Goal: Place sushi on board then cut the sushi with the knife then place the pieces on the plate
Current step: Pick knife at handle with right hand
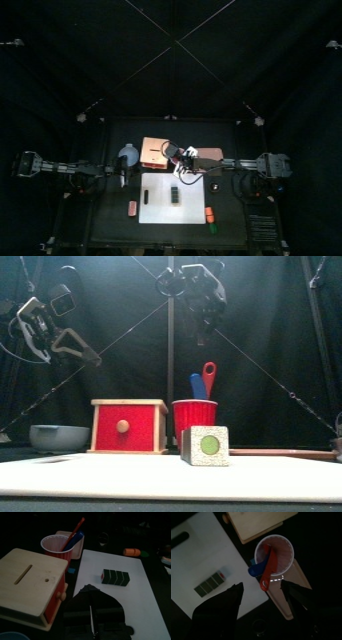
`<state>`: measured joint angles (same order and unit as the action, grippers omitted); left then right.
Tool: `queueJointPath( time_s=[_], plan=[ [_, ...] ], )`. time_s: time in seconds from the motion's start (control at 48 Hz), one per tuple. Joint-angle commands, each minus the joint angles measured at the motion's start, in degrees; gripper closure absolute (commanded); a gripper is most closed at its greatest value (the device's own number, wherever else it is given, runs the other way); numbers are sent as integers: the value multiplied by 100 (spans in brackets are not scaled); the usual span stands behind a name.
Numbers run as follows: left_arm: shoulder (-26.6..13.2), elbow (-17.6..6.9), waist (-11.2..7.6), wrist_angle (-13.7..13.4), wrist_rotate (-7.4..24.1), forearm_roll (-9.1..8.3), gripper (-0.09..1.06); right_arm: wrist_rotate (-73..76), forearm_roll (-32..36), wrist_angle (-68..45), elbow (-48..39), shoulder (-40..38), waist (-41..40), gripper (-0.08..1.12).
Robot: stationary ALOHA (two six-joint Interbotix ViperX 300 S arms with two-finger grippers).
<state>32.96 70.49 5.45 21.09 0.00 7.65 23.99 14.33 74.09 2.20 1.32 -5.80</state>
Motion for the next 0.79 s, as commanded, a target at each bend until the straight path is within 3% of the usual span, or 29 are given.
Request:
queueJointPath(
  time_s=[0.021, 0.458, 0.792],
  plan=[
    [-9, -88, 70, 26, 0, 44, 99, -378, -246, 202, 202, -44, -202, 12],
    [-9, -70, 211, 26, 9, 44, 99, -1143, -360, 923, 562, 642, -290, 12],
    [-9, 9, 211, 26, 0, 88, 99, -1591, -114, 1424, 940, 1107, -325, 12]
  ],
)
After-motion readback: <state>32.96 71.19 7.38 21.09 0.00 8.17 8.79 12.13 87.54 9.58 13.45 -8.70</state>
